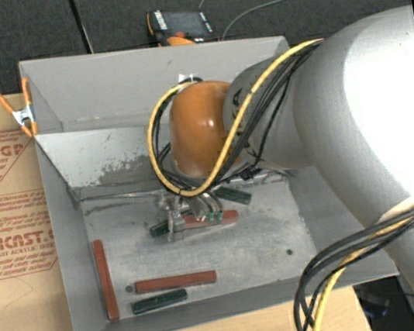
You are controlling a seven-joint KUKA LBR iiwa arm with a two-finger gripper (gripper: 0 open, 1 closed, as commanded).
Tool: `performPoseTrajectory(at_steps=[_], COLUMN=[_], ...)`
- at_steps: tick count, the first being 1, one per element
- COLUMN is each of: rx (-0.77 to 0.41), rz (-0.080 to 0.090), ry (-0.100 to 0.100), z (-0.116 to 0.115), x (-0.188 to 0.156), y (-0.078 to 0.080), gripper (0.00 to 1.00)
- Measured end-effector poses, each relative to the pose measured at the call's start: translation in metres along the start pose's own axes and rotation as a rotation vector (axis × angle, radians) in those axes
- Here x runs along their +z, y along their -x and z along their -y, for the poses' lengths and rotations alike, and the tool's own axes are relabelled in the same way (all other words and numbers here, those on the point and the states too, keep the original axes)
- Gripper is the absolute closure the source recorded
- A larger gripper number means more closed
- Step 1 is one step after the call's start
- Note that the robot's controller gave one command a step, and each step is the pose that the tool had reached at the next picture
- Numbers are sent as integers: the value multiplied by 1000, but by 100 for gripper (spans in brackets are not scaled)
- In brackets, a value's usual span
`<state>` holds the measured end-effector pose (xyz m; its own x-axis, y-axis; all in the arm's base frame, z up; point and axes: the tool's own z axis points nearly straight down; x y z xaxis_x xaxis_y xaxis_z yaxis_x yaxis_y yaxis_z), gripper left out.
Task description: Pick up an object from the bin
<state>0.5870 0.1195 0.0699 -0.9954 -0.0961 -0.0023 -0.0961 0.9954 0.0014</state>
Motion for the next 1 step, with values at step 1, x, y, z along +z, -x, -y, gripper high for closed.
performPoseTrajectory(at_steps=[1], rx=[-44], rz=[3], ry=[-1], z=[16], x=[-61], y=[-26], gripper=[100])
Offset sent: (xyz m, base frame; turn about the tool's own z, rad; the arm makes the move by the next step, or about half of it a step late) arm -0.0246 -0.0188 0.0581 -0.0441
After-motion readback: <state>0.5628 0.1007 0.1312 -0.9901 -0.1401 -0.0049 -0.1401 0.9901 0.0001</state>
